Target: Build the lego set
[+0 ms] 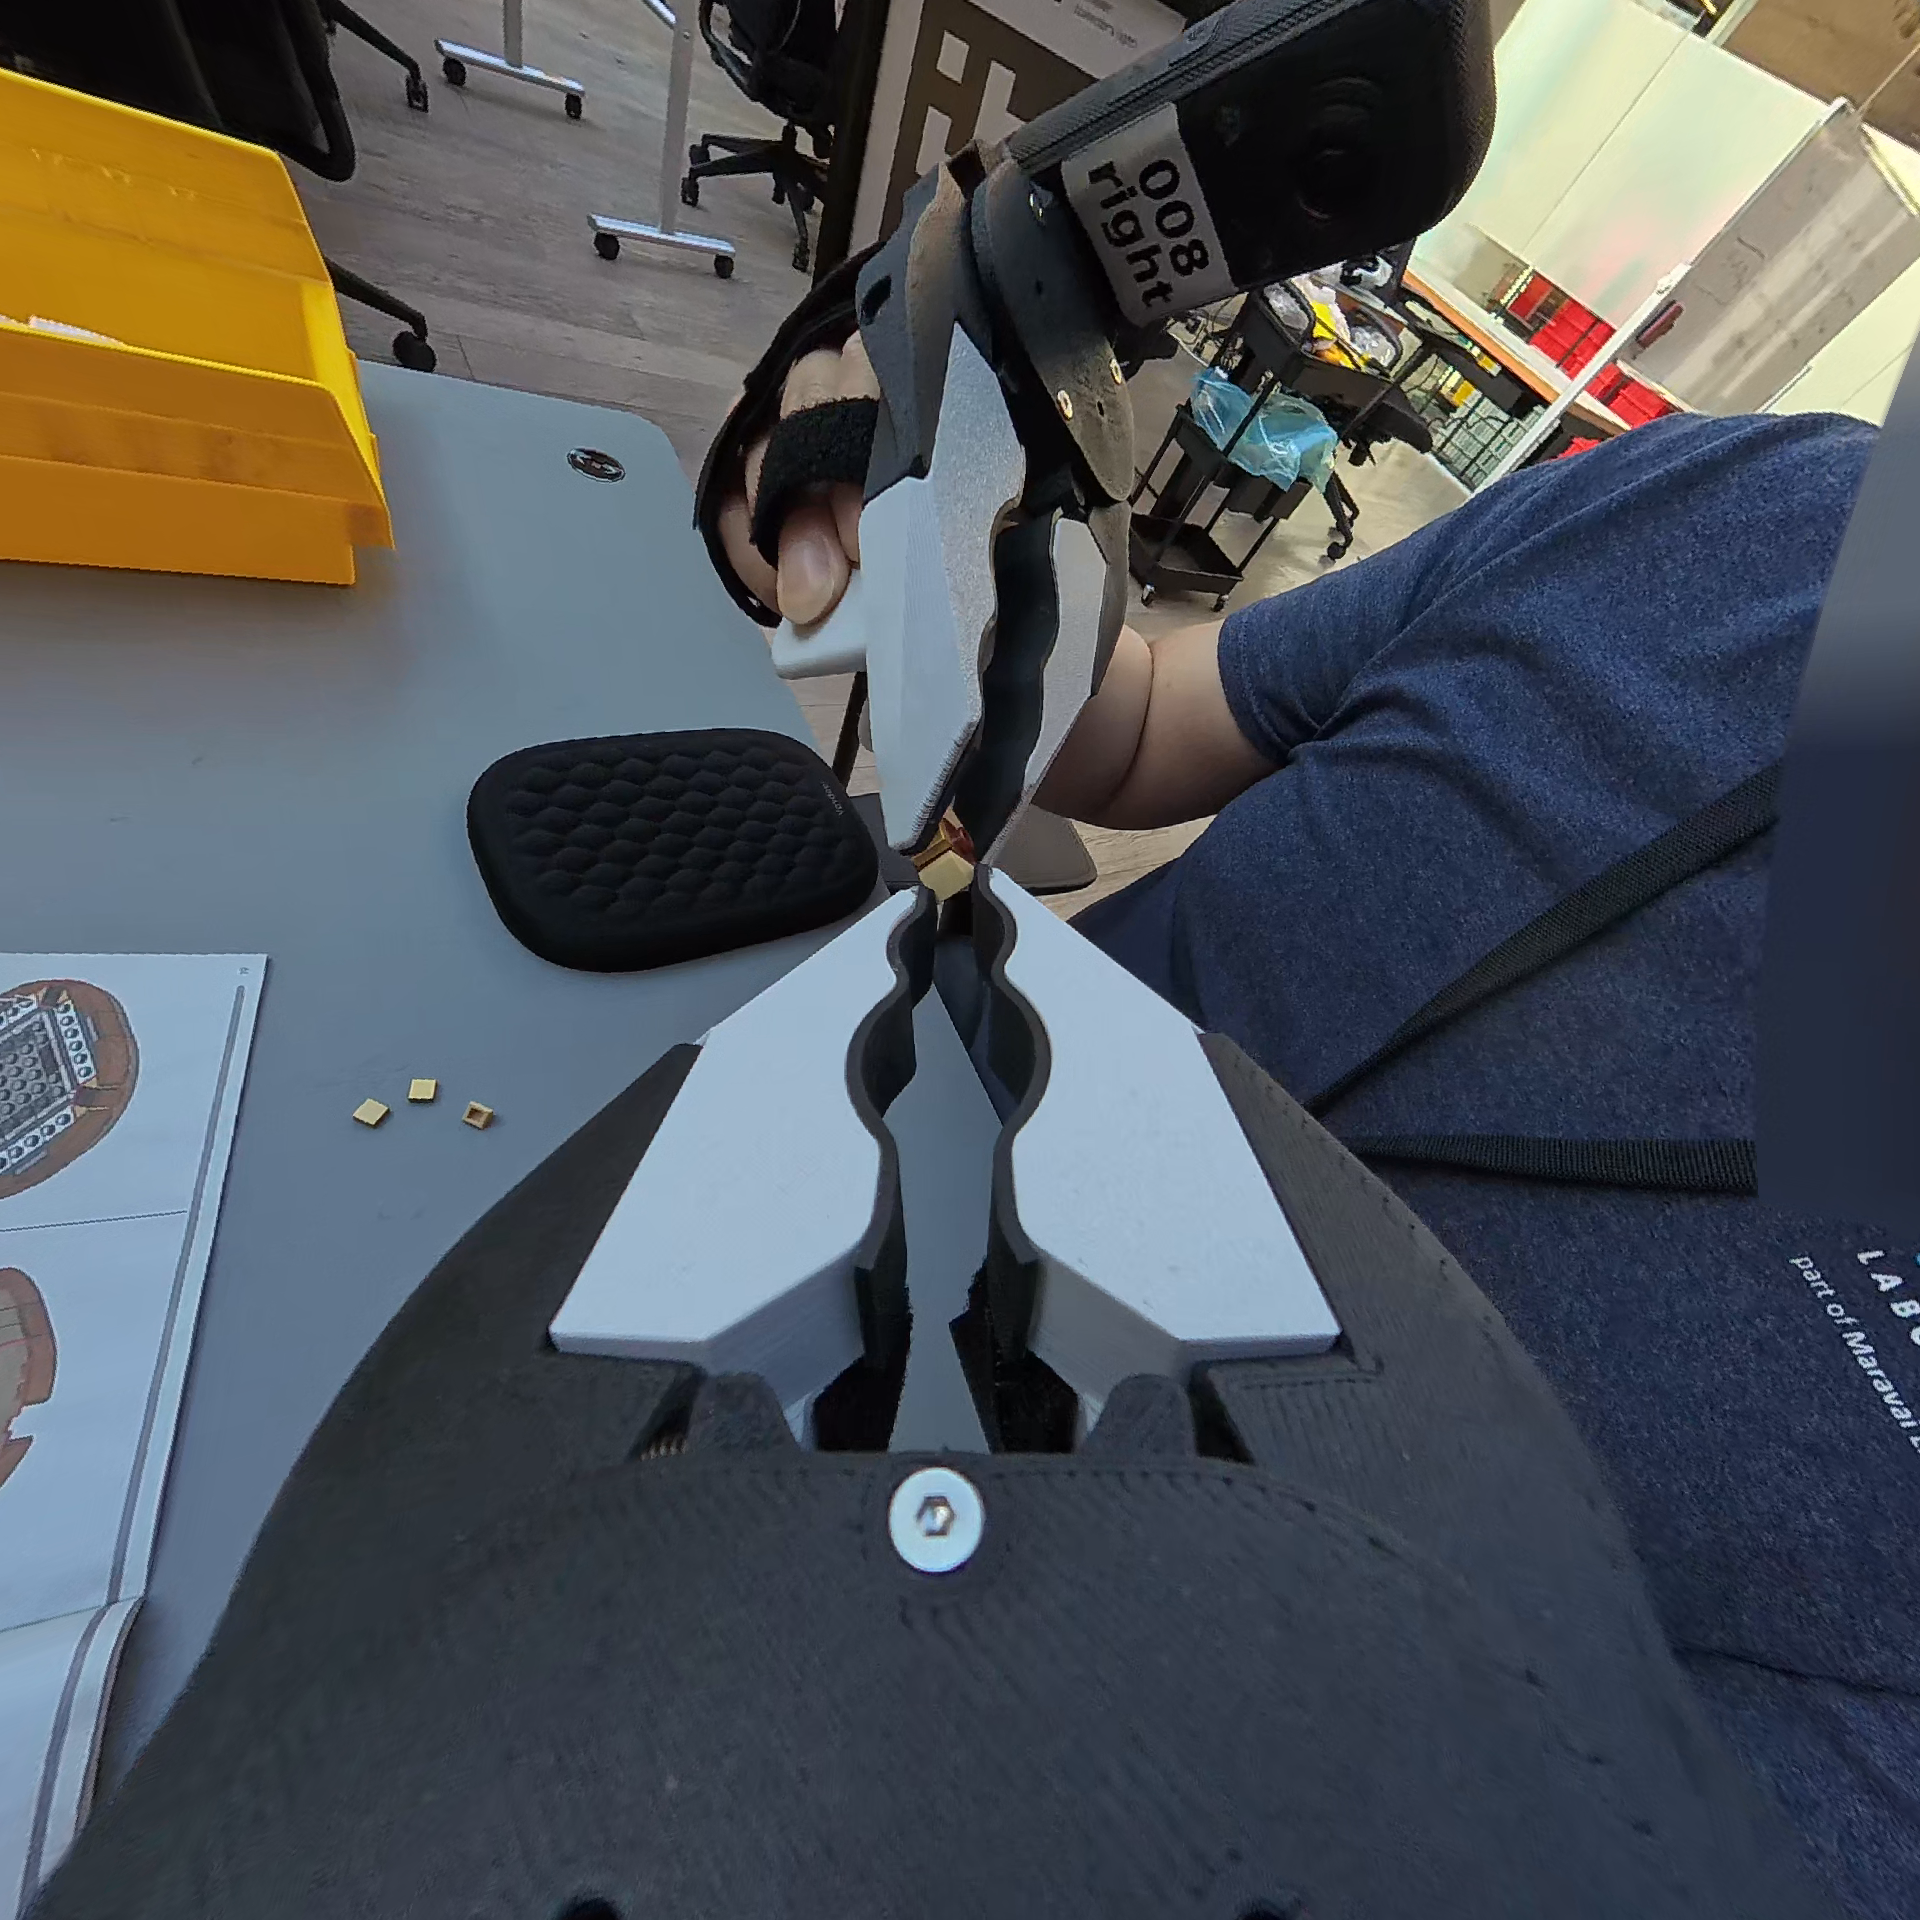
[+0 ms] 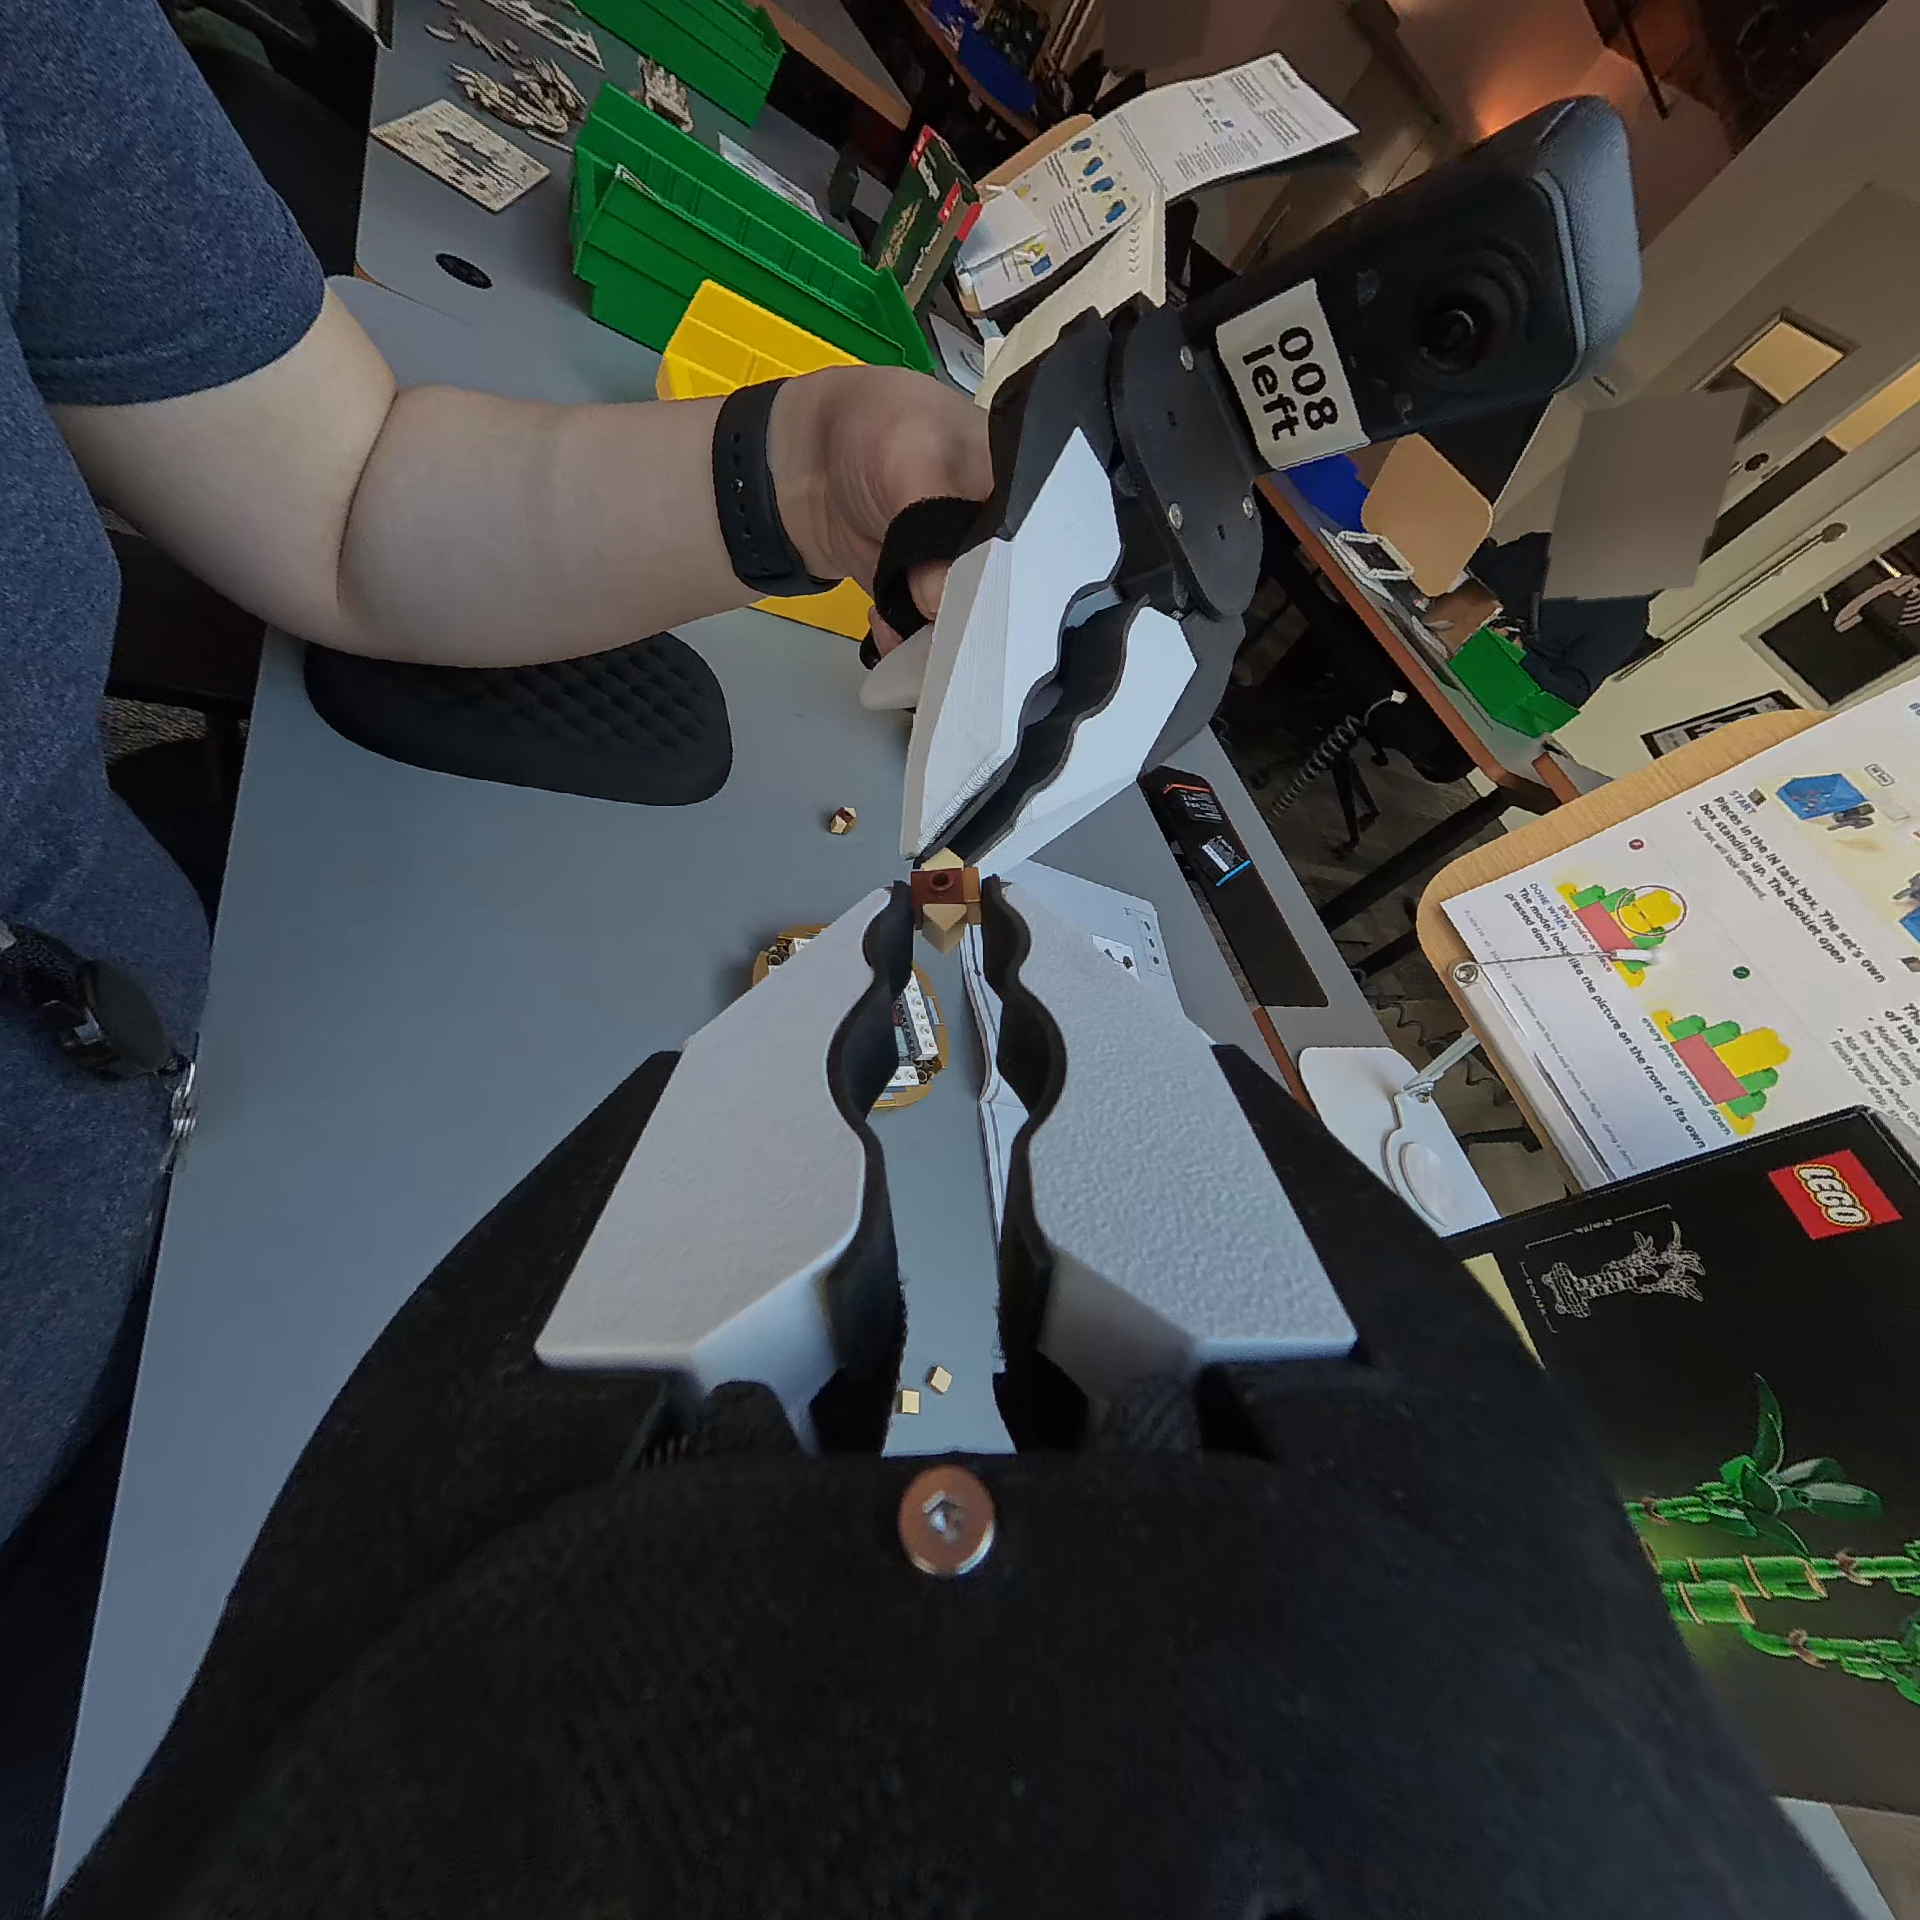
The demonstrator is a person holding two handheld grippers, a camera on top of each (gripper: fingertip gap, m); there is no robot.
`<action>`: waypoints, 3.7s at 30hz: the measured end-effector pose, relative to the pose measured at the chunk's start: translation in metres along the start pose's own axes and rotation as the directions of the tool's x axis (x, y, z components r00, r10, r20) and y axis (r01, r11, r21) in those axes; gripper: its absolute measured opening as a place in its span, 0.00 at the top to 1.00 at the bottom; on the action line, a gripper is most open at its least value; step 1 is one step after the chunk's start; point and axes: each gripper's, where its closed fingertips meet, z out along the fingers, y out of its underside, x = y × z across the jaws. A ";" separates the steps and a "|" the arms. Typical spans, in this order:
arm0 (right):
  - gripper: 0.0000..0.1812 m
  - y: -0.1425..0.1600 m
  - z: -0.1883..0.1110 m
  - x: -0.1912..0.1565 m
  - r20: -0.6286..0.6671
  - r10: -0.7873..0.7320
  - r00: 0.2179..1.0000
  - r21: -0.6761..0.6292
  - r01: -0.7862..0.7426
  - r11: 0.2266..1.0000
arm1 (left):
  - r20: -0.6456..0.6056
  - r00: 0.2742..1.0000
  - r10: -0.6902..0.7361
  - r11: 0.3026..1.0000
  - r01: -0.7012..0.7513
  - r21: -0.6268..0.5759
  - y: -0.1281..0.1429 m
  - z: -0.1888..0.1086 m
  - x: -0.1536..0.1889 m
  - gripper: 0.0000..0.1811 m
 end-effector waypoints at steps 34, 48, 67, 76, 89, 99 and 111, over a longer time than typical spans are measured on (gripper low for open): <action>0.93 0.000 -0.001 0.019 -0.156 -0.173 0.972 -0.077 0.163 0.984 | -0.132 0.967 -0.216 0.951 0.239 0.194 -0.024 -0.016 -0.009 0.94; 0.93 0.008 0.003 0.022 -0.169 -0.209 0.963 -0.132 0.188 0.973 | -0.089 0.959 -0.268 0.946 0.280 0.166 -0.016 -0.010 -0.021 0.96; 0.93 0.014 0.005 0.024 -0.196 -0.244 0.950 -0.175 0.211 0.962 | -0.046 0.965 -0.258 0.954 0.262 0.143 -0.011 -0.007 -0.027 0.97; 0.93 0.013 0.005 0.024 -0.197 -0.230 0.953 -0.159 0.201 0.967 | -0.067 0.961 -0.268 0.950 0.276 0.149 -0.012 -0.007 -0.026 0.97; 0.93 0.015 0.004 0.023 -0.190 -0.211 0.959 -0.158 0.182 0.970 | -0.055 0.966 -0.252 0.956 0.257 0.139 -0.010 -0.007 -0.027 0.97; 0.93 0.015 0.003 0.017 -0.152 -0.118 0.981 -0.135 0.098 0.986 | -0.044 0.980 -0.196 0.974 0.200 0.103 -0.007 -0.003 -0.024 0.97; 0.93 0.012 0.001 0.014 -0.105 -0.044 0.994 -0.095 0.034 0.995 | -0.044 0.986 -0.161 0.982 0.164 0.090 -0.006 -0.002 -0.019 0.97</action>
